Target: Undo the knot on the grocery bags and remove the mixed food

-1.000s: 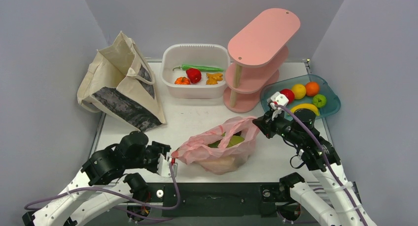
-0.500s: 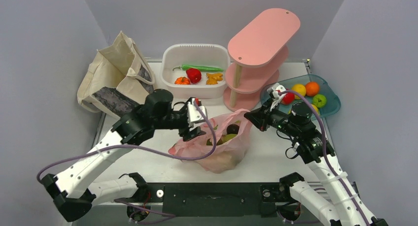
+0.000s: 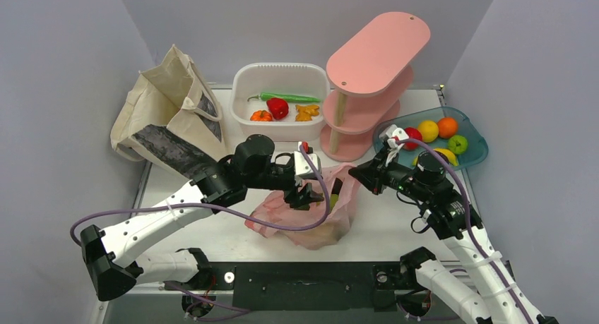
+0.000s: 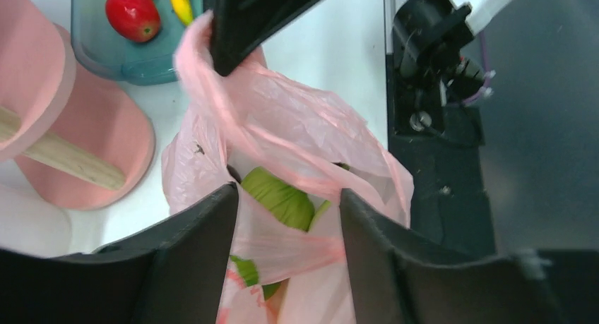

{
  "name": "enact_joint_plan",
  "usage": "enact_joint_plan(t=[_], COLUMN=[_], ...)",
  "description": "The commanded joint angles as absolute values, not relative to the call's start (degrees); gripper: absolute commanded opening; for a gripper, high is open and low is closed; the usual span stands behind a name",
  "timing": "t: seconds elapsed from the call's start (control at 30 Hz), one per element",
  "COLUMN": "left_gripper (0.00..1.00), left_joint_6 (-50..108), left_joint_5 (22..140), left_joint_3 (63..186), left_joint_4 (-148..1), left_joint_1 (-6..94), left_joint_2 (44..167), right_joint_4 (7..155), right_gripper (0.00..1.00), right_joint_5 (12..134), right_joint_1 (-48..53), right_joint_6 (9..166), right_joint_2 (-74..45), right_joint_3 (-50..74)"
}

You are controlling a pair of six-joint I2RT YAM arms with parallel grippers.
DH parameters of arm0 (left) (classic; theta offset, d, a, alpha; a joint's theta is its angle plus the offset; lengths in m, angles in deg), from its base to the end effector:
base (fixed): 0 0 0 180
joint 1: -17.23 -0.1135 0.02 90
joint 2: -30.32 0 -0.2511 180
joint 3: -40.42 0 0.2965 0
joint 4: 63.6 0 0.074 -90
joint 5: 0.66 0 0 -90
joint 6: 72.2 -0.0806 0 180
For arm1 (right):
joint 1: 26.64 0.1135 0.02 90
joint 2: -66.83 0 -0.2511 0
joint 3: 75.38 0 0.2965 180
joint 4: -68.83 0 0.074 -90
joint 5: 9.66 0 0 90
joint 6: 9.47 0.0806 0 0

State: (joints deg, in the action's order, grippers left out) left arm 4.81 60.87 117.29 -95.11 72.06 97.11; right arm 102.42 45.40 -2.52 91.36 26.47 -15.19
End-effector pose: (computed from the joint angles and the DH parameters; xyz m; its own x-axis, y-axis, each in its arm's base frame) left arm 0.1689 -0.3064 0.3432 0.0139 0.3233 -0.9462 0.9966 0.0728 0.0395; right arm 0.2035 0.1417 0.3434 -0.3716 0.0024 -0.9284 -0.7869 0.5298 0.3163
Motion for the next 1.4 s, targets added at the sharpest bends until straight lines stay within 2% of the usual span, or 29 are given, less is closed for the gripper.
enact_joint_plan(t=[0.0,0.07,0.2,0.27,0.33,0.43,0.67,0.93,1.07,1.1,1.13,1.17,1.2,1.23,1.27,1.3,1.37], left_gripper=[0.45,0.42,0.55,0.57,0.6,0.62,0.63,0.63,0.63,0.61,0.53,0.42,0.36,0.21,0.15,0.04,0.0], left_joint_6=[10.2,10.8,1.85,-6.59,-21.45,-30.91,-28.64,-30.56,-31.08,-30.94,-30.83,-30.65,-30.37,-29.57,-28.82,-27.23,-25.64], left_joint_5=[58.11,53.98,52.92,53.94,53.59,55.26,60.74,77.95,80.45,80.54,80.55,80.55,80.66,80.82,80.95,81.07,80.38], left_joint_3=[119.71,120.18,118.58,115.99,113.42,110.02,108.35,99.26,97.81,98.07,98.6,99.06,99.35,100.13,100.59,101.71,103.31], left_joint_4=[-87.71,-88.63,-95.04,-98.88,-104.68,-109.14,-99.45,-74.06,-65.16,-64.86,-64.54,-64.28,-63.14,-62.57,-61.44,-61.06,-61.48], left_joint_1=[71.06,70.95,70.72,70.02,69.79,71.44,73.81,81.35,82.43,82.44,82.4,82.33,82.21,81.91,81.69,81.18,79.99], left_joint_2=[96.98,96.74,93.5,90.27,87.7,86.99,92.24,92.22,91.32,91.27,91.18,91.2,91.27,91.29,91.53,91.78,92.38], right_joint_4=[104.19,104.62,105.66,105.82,105.88,105.91,105.86,104.61,105.11,105.53,105.9,106.13,106.47,106.63,107.04,107.18,107.42], right_gripper=[0.0,0.0,0.0,0.0,0.0,0.0,0.0,0.0,0.0,0.0,0.0,0.0,0.0,0.0,0.0,0.0,0.0], right_joint_5=[45.17,45.29,45.44,45.45,45.13,44.25,42.45,41.76,41.88,41.87,41.77,41.65,41.61,41.63,41.69,41.91,42.15], right_joint_1=[-2.13,-2.11,-2.15,-2.12,-2.12,-2.11,-2.11,-1.96,-1.94,-1.92,-1.93,-1.96,-1.95,-1.99,-2.01,-2.02,-2.07], right_joint_6=[86.13,84.76,83.49,83.19,83.12,82.87,82.47,83.22,82.15,81.7,81.55,81.16,81.06,80.99,80.23,79.76,79.03], right_joint_2=[28.24,28.53,28.69,29.02,29.19,28.67,27.82,27.74,27.58,27.55,27.54,27.56,27.54,27.54,27.52,27.48,27.61], right_joint_3=[-14.39,-14.77,-14.11,-13.95,-13.98,-13.94,-13.92,-16.01,-15.92,-15.86,-15.82,-15.81,-15.87,-15.88,-15.89,-15.93,-15.98])
